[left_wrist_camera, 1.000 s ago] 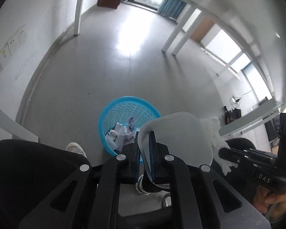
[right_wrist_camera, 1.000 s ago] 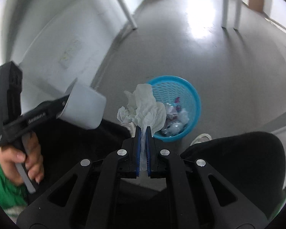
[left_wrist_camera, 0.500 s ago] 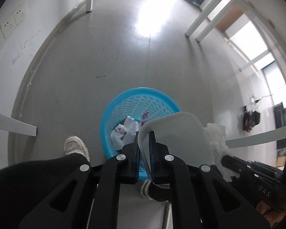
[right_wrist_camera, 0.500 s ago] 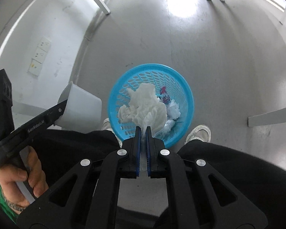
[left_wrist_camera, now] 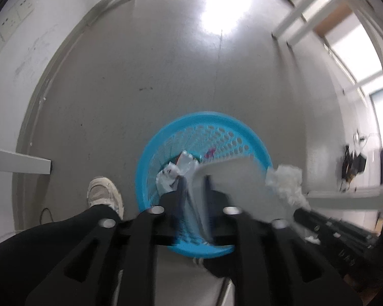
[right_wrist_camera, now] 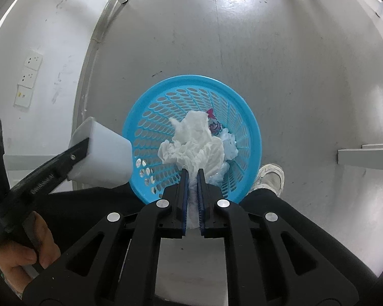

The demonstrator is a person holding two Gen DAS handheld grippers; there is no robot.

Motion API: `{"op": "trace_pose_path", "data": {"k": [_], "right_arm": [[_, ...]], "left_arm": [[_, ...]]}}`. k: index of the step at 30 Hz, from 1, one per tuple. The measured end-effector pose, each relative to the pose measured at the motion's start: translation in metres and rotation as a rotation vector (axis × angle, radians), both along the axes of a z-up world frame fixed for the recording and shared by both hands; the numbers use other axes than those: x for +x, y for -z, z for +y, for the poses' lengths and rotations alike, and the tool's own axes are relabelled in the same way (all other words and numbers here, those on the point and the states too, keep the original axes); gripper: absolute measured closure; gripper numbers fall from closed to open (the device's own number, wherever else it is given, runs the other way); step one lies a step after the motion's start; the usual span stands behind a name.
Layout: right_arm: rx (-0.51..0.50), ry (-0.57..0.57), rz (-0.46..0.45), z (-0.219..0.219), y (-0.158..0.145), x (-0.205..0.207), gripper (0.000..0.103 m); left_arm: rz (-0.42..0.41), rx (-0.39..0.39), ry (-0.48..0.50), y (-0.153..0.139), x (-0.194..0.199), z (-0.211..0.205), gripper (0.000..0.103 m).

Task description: Collect trash

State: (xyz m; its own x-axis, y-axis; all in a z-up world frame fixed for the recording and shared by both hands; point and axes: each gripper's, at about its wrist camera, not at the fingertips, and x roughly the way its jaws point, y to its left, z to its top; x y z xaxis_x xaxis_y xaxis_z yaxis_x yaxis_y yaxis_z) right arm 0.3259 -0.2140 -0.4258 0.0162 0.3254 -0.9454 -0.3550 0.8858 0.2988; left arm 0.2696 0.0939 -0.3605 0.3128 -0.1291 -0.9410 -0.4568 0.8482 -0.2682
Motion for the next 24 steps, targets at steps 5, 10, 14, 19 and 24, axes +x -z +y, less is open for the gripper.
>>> {"op": "trace_pose_path", "data": {"k": [5, 10, 14, 19, 24], "right_arm": [[0.005, 0.005, -0.004, 0.001, 0.002, 0.003, 0.069], [-0.005, -0.005, -0.010, 0.001, 0.002, 0.003, 0.067], [-0.041, -0.026, -0.027, -0.006, 0.000, 0.001, 0.062], [0.001, -0.034, -0.073, -0.012, -0.021, -0.008, 0.055], [-0.024, -0.102, -0.109, -0.009, -0.039, -0.031, 0.047]], "left_arm": [[-0.045, 0.015, 0.010, -0.011, 0.000, 0.000, 0.045], [-0.032, -0.002, 0.017, -0.011, 0.000, 0.001, 0.046], [-0.043, 0.060, 0.046, -0.019, 0.000, 0.002, 0.046], [-0.027, 0.020, 0.042, -0.027, -0.010, 0.011, 0.046], [-0.046, 0.010, 0.087, -0.047, -0.027, 0.005, 0.043]]}}
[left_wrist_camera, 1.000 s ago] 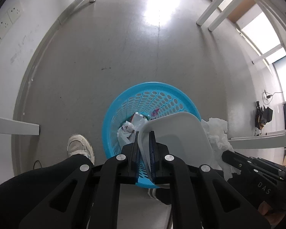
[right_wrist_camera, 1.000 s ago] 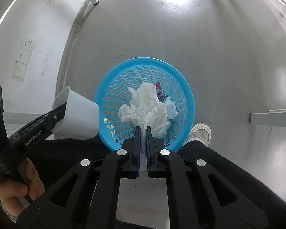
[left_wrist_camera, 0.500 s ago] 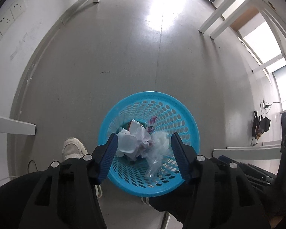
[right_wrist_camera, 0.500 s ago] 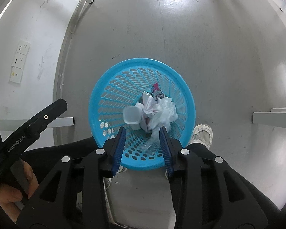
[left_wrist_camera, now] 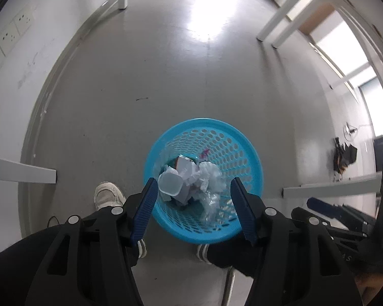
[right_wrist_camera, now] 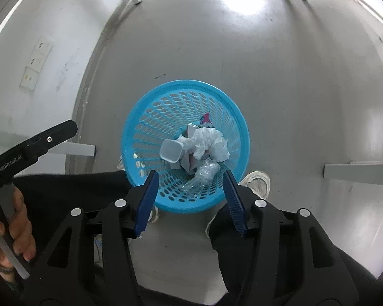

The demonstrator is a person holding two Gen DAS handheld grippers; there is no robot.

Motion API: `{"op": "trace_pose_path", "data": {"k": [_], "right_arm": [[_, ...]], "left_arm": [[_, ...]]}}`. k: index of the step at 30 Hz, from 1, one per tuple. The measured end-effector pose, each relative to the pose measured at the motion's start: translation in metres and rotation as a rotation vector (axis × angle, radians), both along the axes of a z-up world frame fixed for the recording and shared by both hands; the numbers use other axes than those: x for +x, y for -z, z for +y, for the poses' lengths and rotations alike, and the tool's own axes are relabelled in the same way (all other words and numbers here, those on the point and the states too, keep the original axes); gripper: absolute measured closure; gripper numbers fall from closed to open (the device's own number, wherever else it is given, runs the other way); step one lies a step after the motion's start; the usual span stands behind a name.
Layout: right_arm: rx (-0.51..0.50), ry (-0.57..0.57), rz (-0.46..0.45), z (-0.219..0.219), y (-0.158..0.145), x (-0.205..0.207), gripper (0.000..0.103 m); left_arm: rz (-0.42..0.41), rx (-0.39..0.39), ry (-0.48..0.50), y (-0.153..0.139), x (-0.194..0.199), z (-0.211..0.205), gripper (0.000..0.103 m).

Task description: Collect trash

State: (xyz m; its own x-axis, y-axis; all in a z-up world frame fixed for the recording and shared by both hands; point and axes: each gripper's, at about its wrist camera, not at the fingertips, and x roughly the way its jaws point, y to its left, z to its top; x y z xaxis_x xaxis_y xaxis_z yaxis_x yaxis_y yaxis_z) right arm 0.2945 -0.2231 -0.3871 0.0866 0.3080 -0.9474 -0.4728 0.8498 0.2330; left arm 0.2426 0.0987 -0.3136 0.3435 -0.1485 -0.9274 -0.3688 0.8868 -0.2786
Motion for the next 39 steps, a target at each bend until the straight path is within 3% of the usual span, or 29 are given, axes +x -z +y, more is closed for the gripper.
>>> {"op": "trace_pose_path", "data": {"k": [8, 17, 19, 26, 33, 39], "right_arm": [[0.039, 0.001, -0.067, -0.018, -0.036, -0.031, 0.036], [0.101, 0.009, -0.131, -0.041, -0.074, -0.062, 0.026], [0.109, 0.002, -0.150, -0.046, -0.083, -0.069, 0.020], [0.110, -0.020, -0.190, -0.055, -0.099, -0.090, 0.014], [0.128, -0.066, -0.242, -0.060, -0.116, -0.109, 0.009], [0.145, -0.066, -0.190, -0.058, -0.104, -0.102, 0.009]], "left_arm": [[-0.029, -0.004, 0.072, -0.025, -0.034, -0.012, 0.035], [-0.119, -0.009, 0.099, -0.069, -0.074, -0.020, 0.022], [-0.134, 0.002, 0.118, -0.076, -0.083, -0.024, 0.019], [-0.187, 0.018, 0.148, -0.099, -0.109, -0.031, 0.007], [-0.217, -0.008, 0.139, -0.104, -0.122, -0.027, 0.006], [-0.197, 0.011, 0.148, -0.089, -0.117, -0.024, 0.006]]}}
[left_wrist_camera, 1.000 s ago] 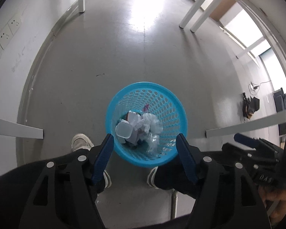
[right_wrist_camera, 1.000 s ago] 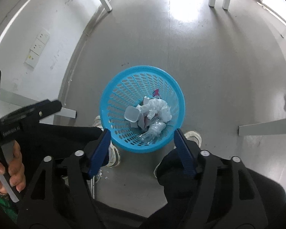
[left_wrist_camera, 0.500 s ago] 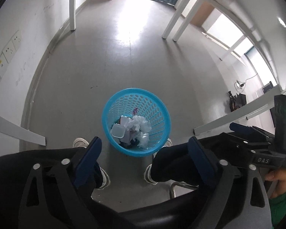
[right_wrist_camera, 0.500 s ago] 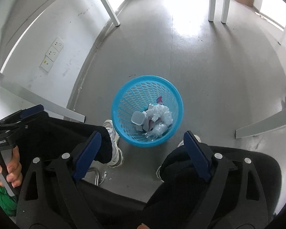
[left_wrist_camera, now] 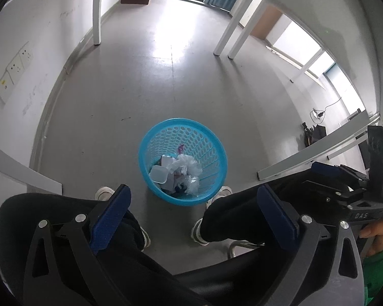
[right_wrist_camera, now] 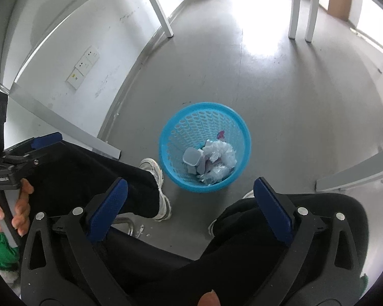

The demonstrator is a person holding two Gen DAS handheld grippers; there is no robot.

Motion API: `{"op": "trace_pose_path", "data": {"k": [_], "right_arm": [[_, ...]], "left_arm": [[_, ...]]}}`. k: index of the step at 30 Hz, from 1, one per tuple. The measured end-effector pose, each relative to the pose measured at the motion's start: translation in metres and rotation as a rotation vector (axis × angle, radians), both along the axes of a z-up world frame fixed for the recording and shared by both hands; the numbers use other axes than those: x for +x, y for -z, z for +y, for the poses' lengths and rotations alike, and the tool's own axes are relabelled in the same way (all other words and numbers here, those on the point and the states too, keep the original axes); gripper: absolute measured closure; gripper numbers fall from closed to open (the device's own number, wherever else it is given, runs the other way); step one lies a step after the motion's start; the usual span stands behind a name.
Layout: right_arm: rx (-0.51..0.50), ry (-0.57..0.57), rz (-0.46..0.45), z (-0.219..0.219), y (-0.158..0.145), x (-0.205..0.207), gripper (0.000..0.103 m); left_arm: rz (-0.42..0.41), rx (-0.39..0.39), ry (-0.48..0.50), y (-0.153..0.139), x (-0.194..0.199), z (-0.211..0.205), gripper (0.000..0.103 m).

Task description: Collect trash

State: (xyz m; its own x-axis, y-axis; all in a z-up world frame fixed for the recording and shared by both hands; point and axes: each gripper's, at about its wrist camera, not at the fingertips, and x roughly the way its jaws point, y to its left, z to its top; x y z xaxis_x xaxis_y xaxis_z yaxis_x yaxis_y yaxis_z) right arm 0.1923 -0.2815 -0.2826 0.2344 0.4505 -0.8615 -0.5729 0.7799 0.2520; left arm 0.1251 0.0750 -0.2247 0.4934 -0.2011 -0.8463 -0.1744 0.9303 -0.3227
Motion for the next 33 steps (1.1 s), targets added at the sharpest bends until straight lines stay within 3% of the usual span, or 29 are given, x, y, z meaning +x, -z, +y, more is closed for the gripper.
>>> {"op": "trace_pose_path", "data": {"k": [23, 33], "right_arm": [[0.013, -0.016, 0.057, 0.007, 0.013, 0.005, 0.009], [0.042, -0.007, 0.089, 0.003, 0.018, 0.008, 0.009]], "left_arm": [[0.086, -0.004, 0.009, 0.022, 0.009, 0.001, 0.006], [0.076, -0.014, 0.006, 0.023, 0.007, 0.004, 0.006]]}}
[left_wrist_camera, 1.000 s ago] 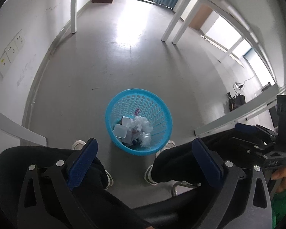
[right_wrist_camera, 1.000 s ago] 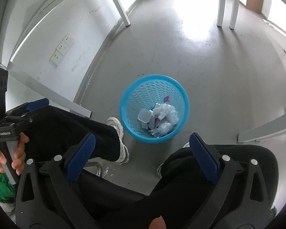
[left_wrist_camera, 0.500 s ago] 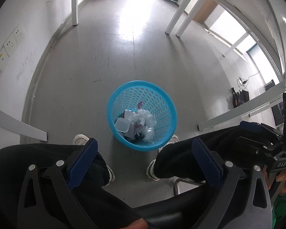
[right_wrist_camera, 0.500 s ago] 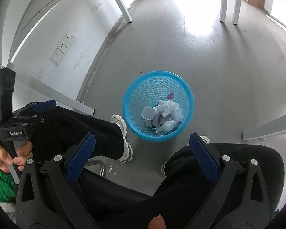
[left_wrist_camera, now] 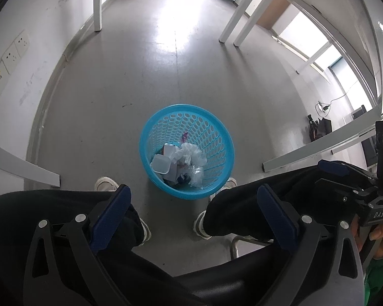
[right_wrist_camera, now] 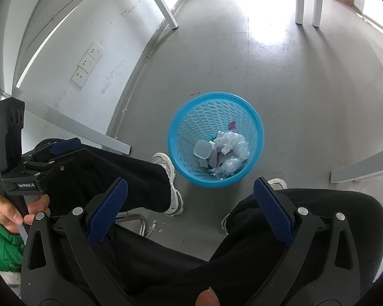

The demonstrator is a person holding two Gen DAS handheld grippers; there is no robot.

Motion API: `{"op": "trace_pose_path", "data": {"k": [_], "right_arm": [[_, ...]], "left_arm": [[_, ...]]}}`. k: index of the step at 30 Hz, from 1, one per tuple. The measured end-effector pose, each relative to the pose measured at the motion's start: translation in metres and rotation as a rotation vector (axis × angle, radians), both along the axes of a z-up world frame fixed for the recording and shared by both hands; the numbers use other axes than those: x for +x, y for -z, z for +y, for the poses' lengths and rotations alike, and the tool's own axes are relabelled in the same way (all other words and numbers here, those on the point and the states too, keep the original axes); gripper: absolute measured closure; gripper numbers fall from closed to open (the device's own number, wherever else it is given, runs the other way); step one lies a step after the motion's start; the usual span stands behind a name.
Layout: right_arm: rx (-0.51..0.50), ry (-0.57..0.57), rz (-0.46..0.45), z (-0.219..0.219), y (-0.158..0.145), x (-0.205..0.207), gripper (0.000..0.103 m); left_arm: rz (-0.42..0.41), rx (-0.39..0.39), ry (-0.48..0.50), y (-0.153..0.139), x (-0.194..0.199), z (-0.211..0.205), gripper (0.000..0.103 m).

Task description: Collect trash

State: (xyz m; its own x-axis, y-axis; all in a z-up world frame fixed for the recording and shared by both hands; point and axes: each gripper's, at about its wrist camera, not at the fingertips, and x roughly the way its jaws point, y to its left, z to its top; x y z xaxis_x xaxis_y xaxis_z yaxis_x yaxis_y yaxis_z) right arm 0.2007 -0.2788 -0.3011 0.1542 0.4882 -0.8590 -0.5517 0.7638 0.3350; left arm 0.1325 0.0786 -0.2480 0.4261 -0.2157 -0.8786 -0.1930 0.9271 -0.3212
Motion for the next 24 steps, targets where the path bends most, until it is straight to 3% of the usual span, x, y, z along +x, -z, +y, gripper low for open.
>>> {"op": "trace_pose_path", "data": {"k": [24], "right_arm": [[-0.002, -0.004, 0.013, 0.0012, 0.0007, 0.0009, 0.009]], "left_arm": [[0.008, -0.027, 0.003, 0.0088, -0.0014, -0.0014, 0.006]]}}
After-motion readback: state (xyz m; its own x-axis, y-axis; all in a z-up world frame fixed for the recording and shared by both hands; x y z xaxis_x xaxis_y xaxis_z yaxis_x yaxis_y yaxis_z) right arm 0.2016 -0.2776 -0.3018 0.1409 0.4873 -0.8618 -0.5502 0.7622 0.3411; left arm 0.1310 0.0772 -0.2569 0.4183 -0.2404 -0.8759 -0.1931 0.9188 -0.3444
